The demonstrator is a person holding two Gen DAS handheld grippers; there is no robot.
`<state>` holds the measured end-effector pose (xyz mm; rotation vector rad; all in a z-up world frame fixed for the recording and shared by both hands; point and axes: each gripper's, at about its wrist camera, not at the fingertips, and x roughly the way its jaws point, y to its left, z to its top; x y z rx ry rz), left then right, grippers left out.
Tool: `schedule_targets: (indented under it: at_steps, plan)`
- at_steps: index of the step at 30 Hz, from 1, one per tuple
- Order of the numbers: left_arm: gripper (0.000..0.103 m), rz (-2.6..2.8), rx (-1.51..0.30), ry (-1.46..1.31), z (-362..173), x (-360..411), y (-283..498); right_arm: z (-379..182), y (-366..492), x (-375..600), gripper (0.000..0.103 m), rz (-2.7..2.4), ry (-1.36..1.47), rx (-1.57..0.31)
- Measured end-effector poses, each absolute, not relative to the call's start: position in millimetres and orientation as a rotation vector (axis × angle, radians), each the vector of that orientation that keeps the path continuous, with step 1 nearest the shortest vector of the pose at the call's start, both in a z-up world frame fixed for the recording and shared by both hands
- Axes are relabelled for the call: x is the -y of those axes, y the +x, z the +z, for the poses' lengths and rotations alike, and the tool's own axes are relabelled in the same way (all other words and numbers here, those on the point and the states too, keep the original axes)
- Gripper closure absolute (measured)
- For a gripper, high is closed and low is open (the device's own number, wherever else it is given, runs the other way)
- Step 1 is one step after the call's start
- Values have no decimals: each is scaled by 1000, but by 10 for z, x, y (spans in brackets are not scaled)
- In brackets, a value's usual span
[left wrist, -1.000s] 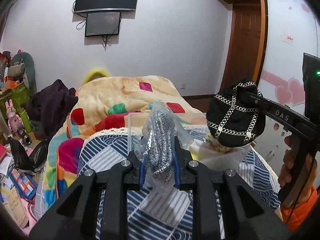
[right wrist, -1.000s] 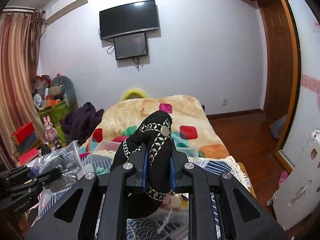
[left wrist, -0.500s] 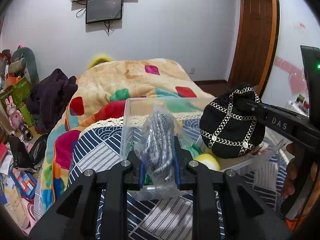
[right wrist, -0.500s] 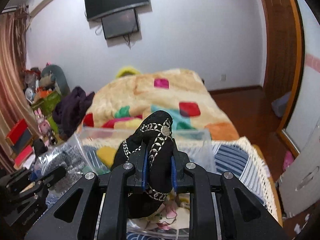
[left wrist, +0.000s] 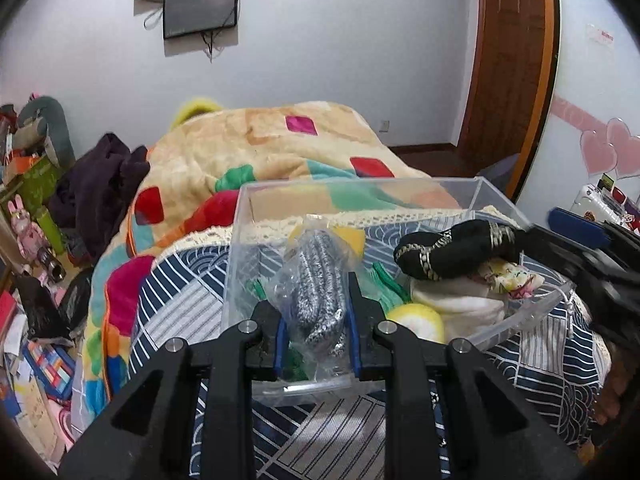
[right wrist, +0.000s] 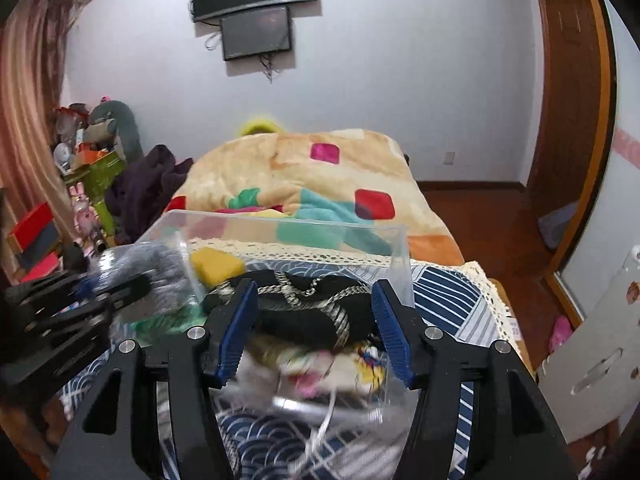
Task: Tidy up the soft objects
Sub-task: 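Grasp the black-and-white beaded bracelet from the bed with the right tool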
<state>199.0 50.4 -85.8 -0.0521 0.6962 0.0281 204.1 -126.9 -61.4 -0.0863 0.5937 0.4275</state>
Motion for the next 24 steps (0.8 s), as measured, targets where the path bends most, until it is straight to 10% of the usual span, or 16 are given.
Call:
schedule_targets:
  at_steps: [8,14,24]
  plan:
    - [71,-2,-722,-89,-859,-532,1924,-636,1621,1215,47,556,-160,-575]
    - [28,-1,-677,-74,-753,-509,1735,-850,1480,1065,47,644,-214,-637]
    - [22,-27,-646,-62,-651,-507,1449,-1324,1639,978,48,689,-220,-815]
